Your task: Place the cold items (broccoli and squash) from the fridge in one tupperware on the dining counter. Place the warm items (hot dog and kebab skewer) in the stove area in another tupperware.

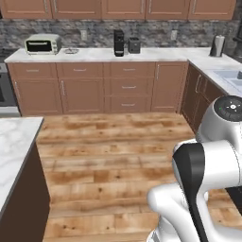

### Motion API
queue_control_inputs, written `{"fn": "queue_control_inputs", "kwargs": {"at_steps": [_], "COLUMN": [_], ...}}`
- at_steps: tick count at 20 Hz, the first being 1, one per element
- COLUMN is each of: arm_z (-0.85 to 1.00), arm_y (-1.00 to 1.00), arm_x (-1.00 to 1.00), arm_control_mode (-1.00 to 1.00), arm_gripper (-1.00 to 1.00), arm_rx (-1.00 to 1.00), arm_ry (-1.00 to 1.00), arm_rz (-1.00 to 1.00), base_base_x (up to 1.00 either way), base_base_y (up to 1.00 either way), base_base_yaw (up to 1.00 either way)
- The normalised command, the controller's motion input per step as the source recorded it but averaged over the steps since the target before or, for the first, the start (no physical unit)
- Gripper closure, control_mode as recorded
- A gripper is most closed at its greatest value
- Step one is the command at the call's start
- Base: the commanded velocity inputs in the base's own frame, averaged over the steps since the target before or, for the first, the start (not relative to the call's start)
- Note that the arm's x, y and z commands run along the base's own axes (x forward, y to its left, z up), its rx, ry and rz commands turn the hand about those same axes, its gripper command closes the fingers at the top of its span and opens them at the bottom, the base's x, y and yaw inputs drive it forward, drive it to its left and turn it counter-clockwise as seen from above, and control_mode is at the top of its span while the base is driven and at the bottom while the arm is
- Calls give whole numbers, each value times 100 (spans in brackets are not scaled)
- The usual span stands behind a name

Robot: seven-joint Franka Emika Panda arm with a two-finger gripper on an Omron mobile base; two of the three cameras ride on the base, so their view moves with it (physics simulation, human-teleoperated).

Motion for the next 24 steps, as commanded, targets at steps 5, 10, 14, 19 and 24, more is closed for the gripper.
{"fn": "queue_control_inputs", "kwargs": {"at_steps": [5,10,14,19,24], "arm_z": [0,0,0,0,0], "arm_y": [0,0,0,0,0], "arm_x": [0,0,0,0,0], "arm_control_mode": [100,100,100,100,100], "arm_gripper": [-100,-100,-100,-100,-100], "arm_rx": [0,0,0,0,0], "arm_ry": [0,0,0,0,0], "arm_rz": [0,0,0,0,0], "base_base_x": [100,100,100,100,100], "base_base_y": [1,10,19,31,40], "base_base_yaw": [5,0,0,0,0]}}
